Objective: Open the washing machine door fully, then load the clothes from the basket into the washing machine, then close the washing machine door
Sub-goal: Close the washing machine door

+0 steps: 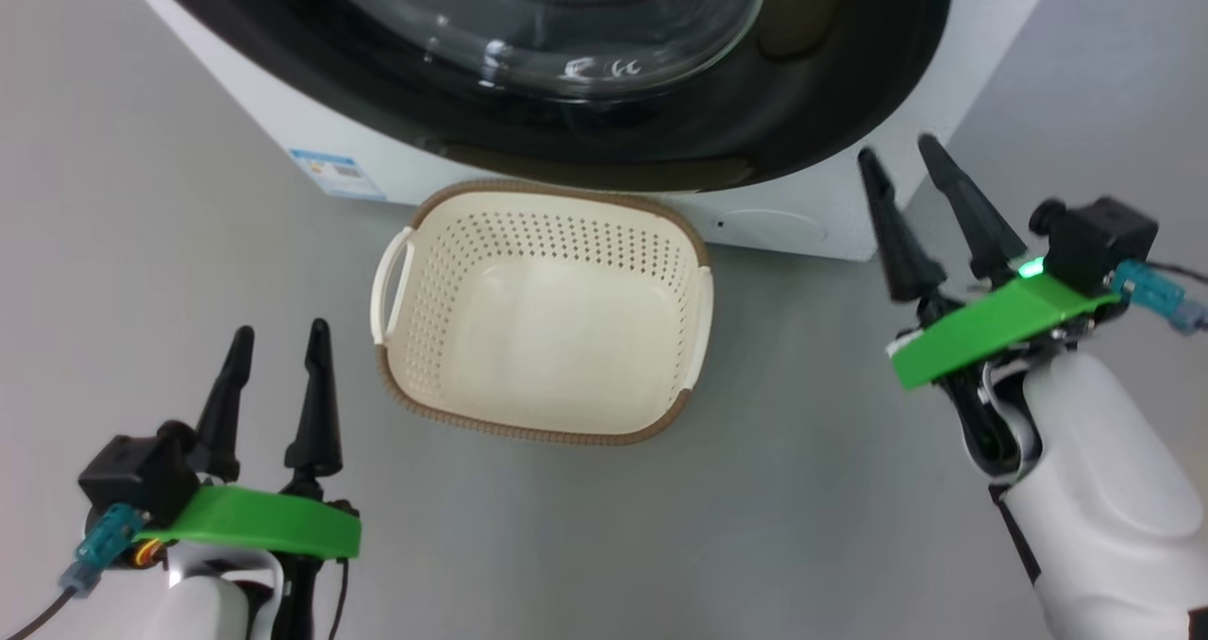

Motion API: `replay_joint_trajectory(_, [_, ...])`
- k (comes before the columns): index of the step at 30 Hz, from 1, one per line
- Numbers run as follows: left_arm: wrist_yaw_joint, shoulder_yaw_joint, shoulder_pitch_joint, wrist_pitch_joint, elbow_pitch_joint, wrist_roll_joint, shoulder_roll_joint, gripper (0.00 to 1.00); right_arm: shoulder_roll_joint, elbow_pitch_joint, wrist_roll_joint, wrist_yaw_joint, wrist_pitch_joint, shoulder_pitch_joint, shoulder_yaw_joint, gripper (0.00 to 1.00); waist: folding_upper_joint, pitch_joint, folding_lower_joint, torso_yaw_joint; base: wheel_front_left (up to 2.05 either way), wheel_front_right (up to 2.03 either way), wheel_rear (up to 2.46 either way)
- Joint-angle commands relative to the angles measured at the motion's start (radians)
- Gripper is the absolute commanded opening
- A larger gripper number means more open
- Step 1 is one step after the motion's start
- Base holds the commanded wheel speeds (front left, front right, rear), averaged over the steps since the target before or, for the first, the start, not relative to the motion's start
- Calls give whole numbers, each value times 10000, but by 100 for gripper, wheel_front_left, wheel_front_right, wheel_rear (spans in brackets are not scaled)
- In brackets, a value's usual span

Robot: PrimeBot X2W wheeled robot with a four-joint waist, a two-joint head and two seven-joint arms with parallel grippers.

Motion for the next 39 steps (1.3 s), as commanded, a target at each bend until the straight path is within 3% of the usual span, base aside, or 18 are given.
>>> replay_joint_trajectory(1, [-15, 390, 142, -63, -142, 100, 364, 100, 92, -302, 24, -57, -48, 335, 181, 100, 0, -254, 0, -248, 0, 0, 0])
replay_joint_trajectory(20, [-15, 775, 866, -63, -52, -12, 989, 100, -345, -604, -111, -57, -48, 2376, -602, 100, 0, -1328, 0, -1593, 0, 0, 0])
replay_joint_trajectory(39, [-15, 1017, 1538, -63, 21, 333, 1172, 100, -631, -803, -199, -57, -48, 3963, -1285, 100, 0, -2002, 0, -2388, 0, 0, 0])
